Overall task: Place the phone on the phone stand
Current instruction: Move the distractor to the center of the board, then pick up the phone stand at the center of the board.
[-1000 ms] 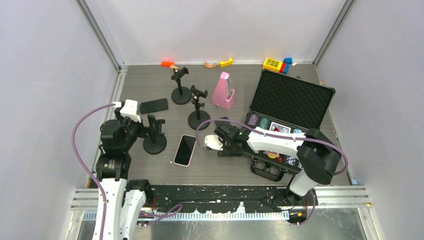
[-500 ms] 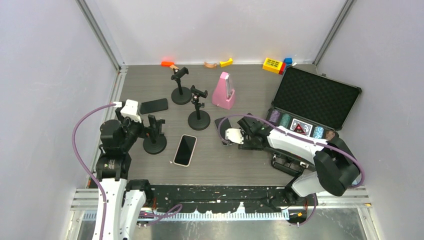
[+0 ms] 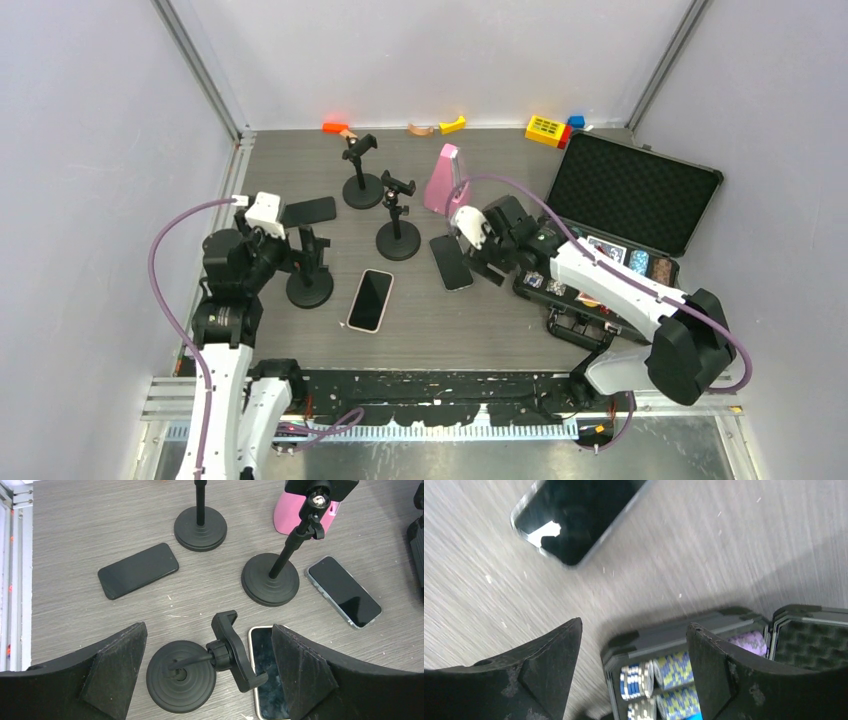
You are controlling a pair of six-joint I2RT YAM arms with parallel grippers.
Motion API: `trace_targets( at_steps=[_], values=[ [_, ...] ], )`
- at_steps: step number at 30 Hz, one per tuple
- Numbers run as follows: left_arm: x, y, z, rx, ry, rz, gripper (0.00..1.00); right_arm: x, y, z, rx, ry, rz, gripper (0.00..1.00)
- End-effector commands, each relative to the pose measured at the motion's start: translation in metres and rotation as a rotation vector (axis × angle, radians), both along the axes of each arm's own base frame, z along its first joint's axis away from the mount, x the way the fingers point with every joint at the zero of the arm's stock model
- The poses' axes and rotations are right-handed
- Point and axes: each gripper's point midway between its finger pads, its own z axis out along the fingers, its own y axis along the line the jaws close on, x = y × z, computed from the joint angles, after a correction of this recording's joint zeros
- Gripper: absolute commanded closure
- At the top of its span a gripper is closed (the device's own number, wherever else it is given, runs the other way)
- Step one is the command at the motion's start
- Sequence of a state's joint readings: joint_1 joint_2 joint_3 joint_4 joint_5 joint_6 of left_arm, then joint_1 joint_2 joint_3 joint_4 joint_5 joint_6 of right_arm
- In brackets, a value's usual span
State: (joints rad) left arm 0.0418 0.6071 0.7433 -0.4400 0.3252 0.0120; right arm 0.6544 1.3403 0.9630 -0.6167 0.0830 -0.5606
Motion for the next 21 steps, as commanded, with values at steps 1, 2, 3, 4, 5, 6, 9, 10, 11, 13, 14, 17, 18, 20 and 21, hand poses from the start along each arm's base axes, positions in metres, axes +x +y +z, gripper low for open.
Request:
trace_targets(
  at_steps=[1,2,3,4,5,6,9,10,11,13,14,17,18,20,21],
  values=[
    [0.009,-0.004,0.030,0.021,-0.042,-0.049,0.02,0.028,0.050,0.045,0.330,-0.045,-0.178,0.18],
    [0.010,-0.006,0.033,0.023,-0.041,-0.062,0.02,0.033,0.055,0.042,0.340,-0.039,-0.191,0.18],
    [0.014,-0.007,0.034,0.022,-0.028,-0.072,0.02,0.039,0.061,0.045,0.377,-0.048,-0.214,0.18],
    [0.018,-0.009,0.036,0.020,-0.021,-0.082,0.02,0.043,0.065,0.043,0.387,-0.045,-0.224,0.18],
    [0.022,-0.011,0.037,0.020,-0.009,-0.097,0.02,0.049,0.071,0.047,0.424,-0.056,-0.243,0.18],
    [0.025,-0.014,0.038,0.016,0.004,-0.119,0.02,0.053,0.075,0.049,0.440,-0.061,-0.250,0.18],
    [0.033,-0.026,0.042,-0.005,0.032,-0.199,0.02,0.057,0.097,0.064,0.534,-0.035,-0.220,0.18],
    [0.035,-0.031,0.043,-0.014,0.039,-0.227,0.02,0.059,0.102,0.074,0.555,-0.036,-0.209,0.18],
    [0.038,-0.036,0.046,-0.017,0.039,-0.252,0.01,0.057,0.107,0.077,0.571,-0.018,-0.193,0.18],
    [0.043,-0.050,0.046,0.025,0.034,-0.314,0.01,0.058,0.115,0.094,0.598,-0.015,-0.159,0.18],
    [0.045,-0.059,0.044,0.056,0.033,-0.338,0.01,0.054,0.114,0.093,0.590,0.001,-0.148,0.19],
    [0.058,-0.085,0.032,0.188,0.047,-0.376,0.01,0.043,0.113,0.097,0.572,0.012,-0.076,0.19],
    [0.064,-0.095,0.029,0.218,0.047,-0.381,0.03,0.039,0.110,0.096,0.559,0.015,-0.059,0.19],
    [0.074,-0.115,0.026,0.244,0.043,-0.384,0.03,0.032,0.104,0.097,0.545,0.013,-0.043,0.19],
    [0.080,-0.125,0.024,0.247,0.046,-0.386,0.04,0.028,0.100,0.100,0.543,0.008,-0.037,0.19]
  ],
)
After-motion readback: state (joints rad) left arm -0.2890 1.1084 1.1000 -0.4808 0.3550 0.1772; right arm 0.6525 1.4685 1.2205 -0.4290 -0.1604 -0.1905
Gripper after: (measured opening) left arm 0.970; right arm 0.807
